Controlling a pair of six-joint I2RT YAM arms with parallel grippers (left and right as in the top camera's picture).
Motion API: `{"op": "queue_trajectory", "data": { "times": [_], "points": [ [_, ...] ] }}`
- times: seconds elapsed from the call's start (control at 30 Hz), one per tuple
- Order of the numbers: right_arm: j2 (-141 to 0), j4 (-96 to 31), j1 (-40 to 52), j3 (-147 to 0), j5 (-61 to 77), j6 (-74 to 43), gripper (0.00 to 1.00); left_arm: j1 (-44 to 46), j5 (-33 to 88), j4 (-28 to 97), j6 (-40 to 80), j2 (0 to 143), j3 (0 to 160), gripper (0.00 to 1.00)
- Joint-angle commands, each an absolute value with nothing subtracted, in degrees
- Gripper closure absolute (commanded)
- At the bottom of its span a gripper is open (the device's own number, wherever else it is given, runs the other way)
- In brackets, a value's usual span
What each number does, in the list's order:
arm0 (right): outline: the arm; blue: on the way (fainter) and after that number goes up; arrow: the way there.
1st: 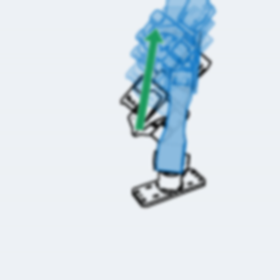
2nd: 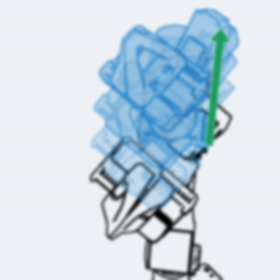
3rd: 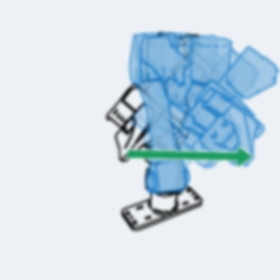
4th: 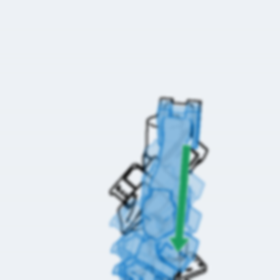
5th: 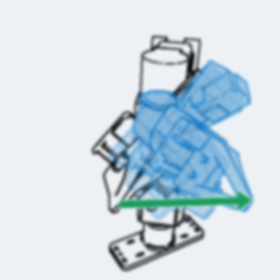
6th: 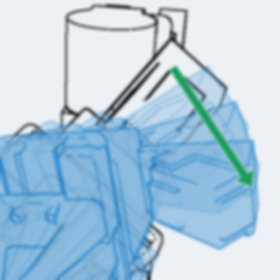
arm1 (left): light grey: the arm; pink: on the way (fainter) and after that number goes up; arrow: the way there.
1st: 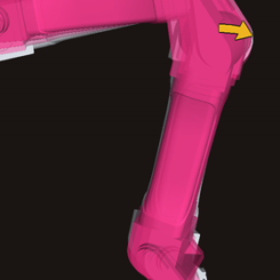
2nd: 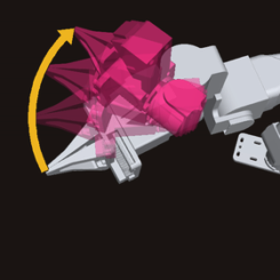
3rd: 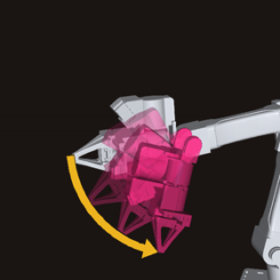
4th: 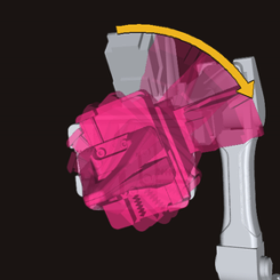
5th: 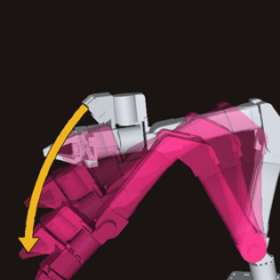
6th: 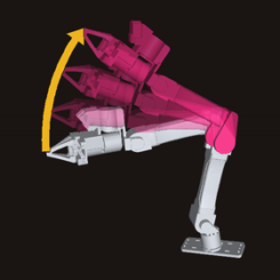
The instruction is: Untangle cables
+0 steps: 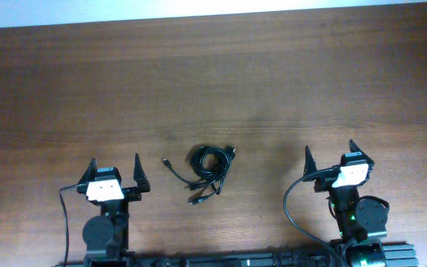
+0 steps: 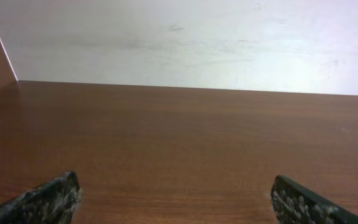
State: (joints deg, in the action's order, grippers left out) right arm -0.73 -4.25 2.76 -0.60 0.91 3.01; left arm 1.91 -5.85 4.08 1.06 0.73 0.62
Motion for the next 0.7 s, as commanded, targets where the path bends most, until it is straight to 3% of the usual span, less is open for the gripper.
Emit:
{"op": "queue_trajectory", "data": {
  "times": [0.0,0.67],
  "points": [
    [-0.2,-4.6,2.6,-0.3,-0.1,3.0,0.01,2.1,-6.2,4.3,0.4,0.3,0.5,0.01],
    [-0.2,-4.6,2.6,-0.3,-0.1,3.0,0.01,2.1,-6.2,3.9,0.4,0.3,0.5,0.01]
  ]
}}
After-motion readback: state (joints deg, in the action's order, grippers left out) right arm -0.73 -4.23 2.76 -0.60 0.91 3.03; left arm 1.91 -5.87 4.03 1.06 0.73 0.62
